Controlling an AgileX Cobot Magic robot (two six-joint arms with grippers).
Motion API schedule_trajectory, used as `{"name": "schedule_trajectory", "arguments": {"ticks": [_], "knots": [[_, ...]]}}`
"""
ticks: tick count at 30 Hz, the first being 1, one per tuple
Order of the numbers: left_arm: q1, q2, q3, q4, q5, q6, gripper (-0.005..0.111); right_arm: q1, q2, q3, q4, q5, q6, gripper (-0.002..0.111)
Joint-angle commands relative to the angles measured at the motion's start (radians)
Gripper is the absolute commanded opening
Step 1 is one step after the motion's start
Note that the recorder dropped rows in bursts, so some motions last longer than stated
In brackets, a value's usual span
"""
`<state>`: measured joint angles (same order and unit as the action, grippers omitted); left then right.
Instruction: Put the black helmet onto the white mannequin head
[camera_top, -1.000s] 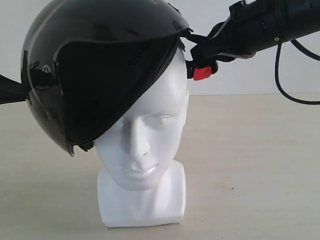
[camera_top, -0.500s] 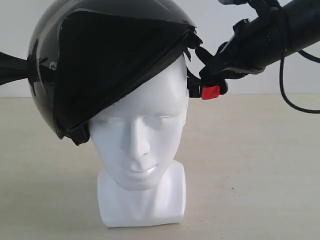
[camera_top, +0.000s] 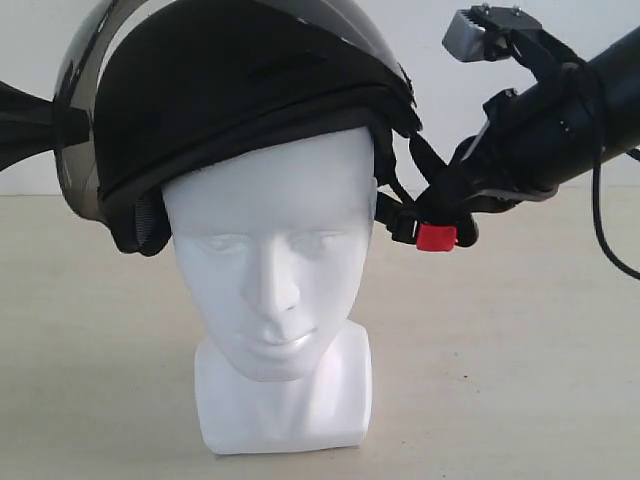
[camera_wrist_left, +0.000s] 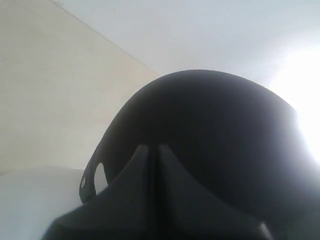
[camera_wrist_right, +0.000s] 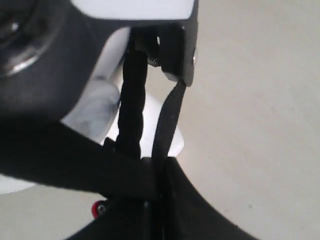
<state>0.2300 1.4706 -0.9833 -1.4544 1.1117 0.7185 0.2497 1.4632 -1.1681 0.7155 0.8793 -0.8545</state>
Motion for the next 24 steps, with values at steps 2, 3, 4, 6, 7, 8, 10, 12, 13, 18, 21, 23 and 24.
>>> {"name": "schedule_trajectory", "arguments": {"ticks": [2,3,4,6,7,8,10,12,13,18,21,23,24], "knots": [[-0.007,-0.01,-0.03,-0.023,0.013,0.008,0.004,-0.007,-0.055,0.044,-0.02,0.061,-0.01,0.0],[-0.007,-0.01,-0.029,-0.031,0.013,0.008,0.004,-0.007,-0.057,0.046,-0.018,0.072,-0.01,0.0],[-0.007,-0.01,-0.029,-0.043,0.013,0.008,0.004,-0.007,-0.06,0.051,-0.016,0.076,-0.01,0.0],[-0.007,-0.01,-0.029,-0.053,0.013,0.008,0.004,-0.007,-0.064,0.058,-0.015,0.083,-0.01,0.0],[-0.007,-0.01,-0.029,-0.056,0.014,0.008,0.004,-0.007,-0.068,0.06,-0.015,0.088,-0.01,0.0],[-0.011,-0.01,-0.029,-0.056,0.014,0.008,0.004,-0.007,-0.075,0.06,-0.013,0.115,-0.01,0.0],[-0.019,-0.01,-0.029,-0.06,0.014,0.008,0.004,-0.007,-0.082,0.06,-0.003,0.154,-0.018,0.0],[-0.022,-0.01,-0.029,-0.072,0.02,0.019,0.004,-0.007,-0.083,0.06,-0.001,0.164,-0.021,0.0],[-0.022,-0.01,-0.029,-0.08,0.025,0.019,0.004,-0.007,-0.083,0.06,-0.001,0.169,-0.021,0.0],[-0.022,-0.01,-0.029,-0.084,0.045,0.019,0.004,-0.007,-0.083,0.077,-0.003,0.19,-0.034,0.0],[-0.022,-0.01,-0.029,-0.084,0.047,0.023,0.004,-0.007,-0.083,0.077,-0.003,0.141,-0.034,0.0],[-0.022,-0.01,-0.029,-0.084,0.053,0.023,0.004,-0.007,-0.083,0.077,0.004,0.115,-0.034,0.0],[-0.022,-0.01,-0.029,-0.084,0.055,0.023,0.004,-0.007,-0.083,0.077,0.007,0.111,-0.034,0.0]]}}
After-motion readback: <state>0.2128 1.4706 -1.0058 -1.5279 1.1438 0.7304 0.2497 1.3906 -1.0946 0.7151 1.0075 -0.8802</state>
